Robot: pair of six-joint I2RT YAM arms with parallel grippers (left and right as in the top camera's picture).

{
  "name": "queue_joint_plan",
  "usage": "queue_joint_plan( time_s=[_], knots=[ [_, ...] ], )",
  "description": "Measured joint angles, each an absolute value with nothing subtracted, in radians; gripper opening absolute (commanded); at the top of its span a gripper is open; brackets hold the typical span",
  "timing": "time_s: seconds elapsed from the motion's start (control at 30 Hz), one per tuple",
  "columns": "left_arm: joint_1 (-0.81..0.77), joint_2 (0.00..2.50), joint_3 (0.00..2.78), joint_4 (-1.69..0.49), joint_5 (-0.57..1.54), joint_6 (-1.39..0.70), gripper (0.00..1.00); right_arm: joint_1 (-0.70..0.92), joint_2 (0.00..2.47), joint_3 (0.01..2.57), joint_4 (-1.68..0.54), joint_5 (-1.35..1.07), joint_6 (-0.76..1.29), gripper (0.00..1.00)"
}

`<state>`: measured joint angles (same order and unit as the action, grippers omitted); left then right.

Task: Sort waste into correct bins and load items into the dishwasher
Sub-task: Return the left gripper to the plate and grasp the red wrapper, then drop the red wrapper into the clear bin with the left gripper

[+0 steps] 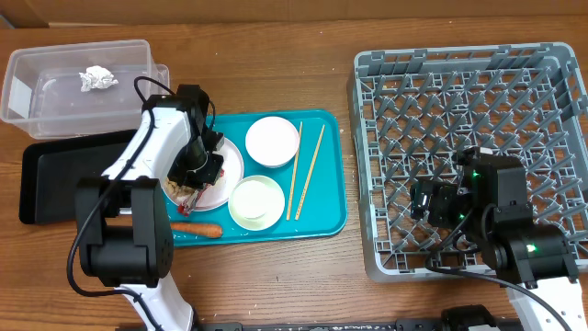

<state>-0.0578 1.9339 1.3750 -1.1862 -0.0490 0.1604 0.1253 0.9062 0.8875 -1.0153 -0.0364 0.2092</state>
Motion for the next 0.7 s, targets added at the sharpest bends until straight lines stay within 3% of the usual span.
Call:
queue_joint_plan(
  time_s=[0.43,0.7],
  knots=[
    [-0.058,1.932,1.664,-1.385,-0.007,0.160,0.04,0.125,0.906,0.888,-1.015,-0.036,0.209,1.00],
    [-0.024,1.931,1.760,-1.287,-0.004,0.117,0.04,0.125,0.906,0.888,-1.015,-0.036,0.209,1.00]
  ],
)
